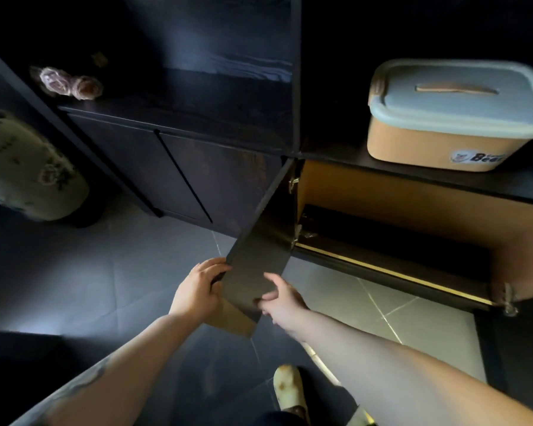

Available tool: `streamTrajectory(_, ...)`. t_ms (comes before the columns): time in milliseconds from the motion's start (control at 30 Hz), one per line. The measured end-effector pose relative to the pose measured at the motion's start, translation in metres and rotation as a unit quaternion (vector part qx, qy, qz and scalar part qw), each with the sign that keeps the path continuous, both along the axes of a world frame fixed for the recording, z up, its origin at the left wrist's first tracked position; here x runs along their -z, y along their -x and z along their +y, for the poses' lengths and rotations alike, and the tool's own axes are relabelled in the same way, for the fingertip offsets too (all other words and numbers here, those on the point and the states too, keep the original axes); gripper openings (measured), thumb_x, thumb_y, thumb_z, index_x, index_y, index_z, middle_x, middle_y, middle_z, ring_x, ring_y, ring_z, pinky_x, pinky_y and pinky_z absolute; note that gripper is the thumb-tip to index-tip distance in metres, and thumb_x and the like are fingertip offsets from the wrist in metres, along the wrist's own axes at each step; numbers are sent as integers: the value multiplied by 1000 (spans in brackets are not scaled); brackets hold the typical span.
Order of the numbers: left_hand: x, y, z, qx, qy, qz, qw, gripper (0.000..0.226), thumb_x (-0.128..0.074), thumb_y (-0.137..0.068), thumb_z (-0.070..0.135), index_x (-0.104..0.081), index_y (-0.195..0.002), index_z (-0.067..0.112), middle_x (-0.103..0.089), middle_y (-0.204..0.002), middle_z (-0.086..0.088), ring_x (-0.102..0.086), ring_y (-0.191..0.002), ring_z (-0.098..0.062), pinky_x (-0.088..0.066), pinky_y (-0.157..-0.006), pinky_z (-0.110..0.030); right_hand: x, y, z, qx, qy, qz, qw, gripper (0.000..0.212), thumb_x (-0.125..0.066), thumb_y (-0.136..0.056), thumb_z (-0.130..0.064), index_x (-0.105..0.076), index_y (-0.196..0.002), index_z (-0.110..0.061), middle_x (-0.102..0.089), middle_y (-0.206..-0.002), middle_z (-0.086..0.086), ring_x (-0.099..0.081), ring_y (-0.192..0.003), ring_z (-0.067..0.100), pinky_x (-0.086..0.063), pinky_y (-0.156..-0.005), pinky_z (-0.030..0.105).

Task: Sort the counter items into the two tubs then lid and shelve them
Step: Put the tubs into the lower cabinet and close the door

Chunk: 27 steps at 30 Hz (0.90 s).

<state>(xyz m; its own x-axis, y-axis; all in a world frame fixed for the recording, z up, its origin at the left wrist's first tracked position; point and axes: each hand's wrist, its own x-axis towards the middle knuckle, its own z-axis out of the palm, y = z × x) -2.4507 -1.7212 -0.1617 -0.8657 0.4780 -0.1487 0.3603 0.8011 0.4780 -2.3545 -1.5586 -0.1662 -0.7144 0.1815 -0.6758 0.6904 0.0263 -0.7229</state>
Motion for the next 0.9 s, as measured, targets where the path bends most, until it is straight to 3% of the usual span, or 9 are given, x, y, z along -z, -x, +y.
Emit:
streamTrajectory(100,-4,3,54,35,-44,14,998,36,-58,-86,7,-64,-118,23,-54,-133,7,-46,-124,-15,-32,-104,-25,-4,-3,41,43,-24,-2,999,59,-66,-88,-19,-39,-139,-34,-61,-115,3,-59,-103,23,-47,-82,32)
streamTrajectory(200,-12,9,129,83,-94,-14,992,34,-58,-88,13,-64,-119,26,-55,-130,9,-48,-122,-11,-33,-102,-20,-16,-7,102,105,-62,17,992,54,-67,-88,-21,-44,-137,-28,-65,-103,3,-61,-94,19,-46,-76,29)
streamTrajectory(267,-20,15,181,114,-109,-22,987,33,-57,-89,17,-63,-119,28,-55,-129,10,-47,-122,-9,-33,-102,-19,-32,-12,148,153,-96,32,983,52,-66,-88,-24,-45,-136,-26,-65,-102,2,-63,-95,19,-50,-82,32)
streamTrajectory(367,-44,25,256,145,-134,-13,980,30,-55,-90,20,-61,-119,30,-55,-127,11,-47,-120,-8,-38,-98,-21,-61,-20,220,216,-138,61,965,53,-66,-89,-28,-44,-136,-28,-63,-106,0,-62,-99,18,-51,-94,38)
streamTrajectory(467,-74,37,325,131,-173,14,976,28,-54,-91,22,-59,-116,33,-54,-123,11,-50,-115,-10,-44,-89,-25,-90,-19,288,257,-185,104,943,47,-66,-88,-30,-47,-131,-33,-62,-103,-5,-60,-97,13,-51,-90,35)
streamTrajectory(633,-114,71,411,112,-178,149,966,25,-52,-92,23,-60,-115,30,-54,-124,8,-48,-117,-14,-43,-93,-29,-131,-2,389,230,-298,168,911,33,-61,-91,-29,-53,-124,-31,-61,-108,-9,-57,-104,11,-41,-79,24)
streamTrajectory(800,-108,109,438,106,-87,143,980,37,-48,-92,29,-55,-128,28,-47,-140,4,-36,-130,-20,-38,-102,-34,-135,10,452,136,-495,114,850,41,-57,-88,-38,-52,-128,-33,-51,-132,-5,-54,-111,21,-44,-91,33)
streamTrajectory(900,-98,120,438,122,-76,136,980,42,-50,-91,28,-51,-133,24,-40,-146,2,-26,-137,-22,-30,-108,-34,-123,21,473,120,-479,74,866,53,-56,-87,-43,-40,-137,-35,-35,-147,-6,-45,-126,21,-39,-94,29)
